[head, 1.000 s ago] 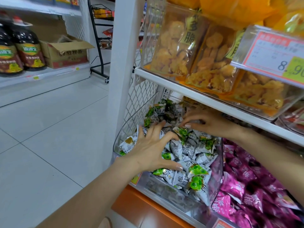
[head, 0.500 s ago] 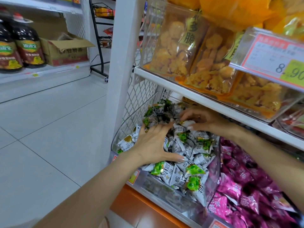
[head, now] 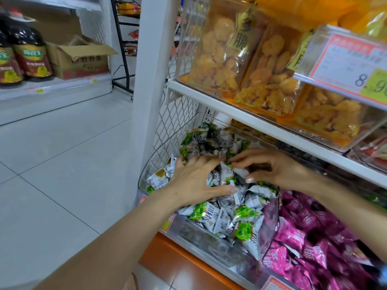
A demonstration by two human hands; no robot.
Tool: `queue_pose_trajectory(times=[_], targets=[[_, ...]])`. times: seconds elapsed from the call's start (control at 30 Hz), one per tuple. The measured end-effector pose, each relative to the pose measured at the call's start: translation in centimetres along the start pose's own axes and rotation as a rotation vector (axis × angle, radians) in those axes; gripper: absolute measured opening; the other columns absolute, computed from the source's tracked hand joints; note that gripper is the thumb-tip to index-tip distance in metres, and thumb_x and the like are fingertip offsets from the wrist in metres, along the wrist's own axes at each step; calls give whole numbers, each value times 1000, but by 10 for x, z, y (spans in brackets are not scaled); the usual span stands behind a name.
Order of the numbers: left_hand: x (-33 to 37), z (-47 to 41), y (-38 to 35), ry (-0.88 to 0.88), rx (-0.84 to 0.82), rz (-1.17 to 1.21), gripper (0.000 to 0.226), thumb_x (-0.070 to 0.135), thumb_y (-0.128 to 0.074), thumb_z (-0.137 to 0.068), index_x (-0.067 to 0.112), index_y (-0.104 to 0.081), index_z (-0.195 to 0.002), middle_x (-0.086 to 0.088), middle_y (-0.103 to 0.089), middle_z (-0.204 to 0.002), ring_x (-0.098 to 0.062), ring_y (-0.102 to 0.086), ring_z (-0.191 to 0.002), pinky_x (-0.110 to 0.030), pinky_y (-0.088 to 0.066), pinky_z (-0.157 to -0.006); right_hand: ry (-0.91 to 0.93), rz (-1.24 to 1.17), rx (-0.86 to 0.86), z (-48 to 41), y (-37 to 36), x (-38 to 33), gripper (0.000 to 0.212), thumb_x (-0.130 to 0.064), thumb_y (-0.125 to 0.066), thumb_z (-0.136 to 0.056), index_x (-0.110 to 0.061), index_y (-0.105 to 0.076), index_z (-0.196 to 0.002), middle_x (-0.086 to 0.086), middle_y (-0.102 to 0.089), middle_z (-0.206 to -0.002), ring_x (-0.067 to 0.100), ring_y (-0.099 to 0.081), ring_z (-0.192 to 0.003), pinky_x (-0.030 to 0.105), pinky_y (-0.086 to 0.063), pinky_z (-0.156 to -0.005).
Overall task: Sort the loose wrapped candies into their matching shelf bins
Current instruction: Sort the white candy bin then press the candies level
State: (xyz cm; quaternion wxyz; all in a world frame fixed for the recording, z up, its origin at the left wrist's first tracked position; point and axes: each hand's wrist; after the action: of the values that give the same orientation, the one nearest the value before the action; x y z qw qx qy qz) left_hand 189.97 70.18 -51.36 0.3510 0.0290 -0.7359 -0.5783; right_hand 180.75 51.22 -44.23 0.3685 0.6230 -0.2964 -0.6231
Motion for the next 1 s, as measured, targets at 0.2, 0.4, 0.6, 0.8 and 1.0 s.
queue_pose_trajectory(times=[0.2,0.4,0.6,0.8,1.0], targets=[[-4,-1,-5,-38,24,-41,82,80,-24,-67,41,-29,-140,9,-23,-152,-17,-16,-140,-52,5,-111,-56,-117,286,-56,4,11,28,-21,-64,-87,-14,-62,-114,-7,-63,-110,-4,-58,-102,18,-44,-92],[-6,1,-3,-34,48,8,85,78,-28,-67,35,-29,-142,7,-28,-149,-15,-21,-137,-43,-5,-112,-119,224,54,-132,-9,6,58,-18,-67,-86,-19,-42,-139,6,-35,-148,21,-35,-134,16,-27,-93],[-19,-5,4,-11,227,74,83,73,-54,-72,27,-36,-139,2,-31,-146,-16,-24,-133,-29,-19,-107,-34,215,2,-130,-7,2,36,-3,-61,-88,-1,-54,-124,16,-52,-128,22,-49,-113,-6,-29,-68],[-29,-23,7,62,259,50,95,66,-62,-71,18,-26,-145,-8,-16,-154,-21,-12,-141,-33,-11,-113,-10,220,-73,-117,-3,1,25,-2,-62,-88,-3,-62,-113,12,-53,-127,18,-49,-108,-4,-31,-75],[-34,-37,14,129,161,107,105,60,-67,-71,15,-13,-149,-5,3,-157,-22,-1,-144,-34,-10,-115,-51,166,-69,-104,0,9,19,-1,-62,-87,1,-67,-105,11,-50,-136,11,-41,-125,-8,-27,-77]])
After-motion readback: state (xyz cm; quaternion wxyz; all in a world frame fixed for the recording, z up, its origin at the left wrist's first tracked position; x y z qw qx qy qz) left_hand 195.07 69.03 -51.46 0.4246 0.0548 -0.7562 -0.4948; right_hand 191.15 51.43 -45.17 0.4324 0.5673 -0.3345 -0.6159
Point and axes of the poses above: each hand's wrist, its own z-axis away from the middle knuckle, its own y-axis out of the back of the hand, x = y × z
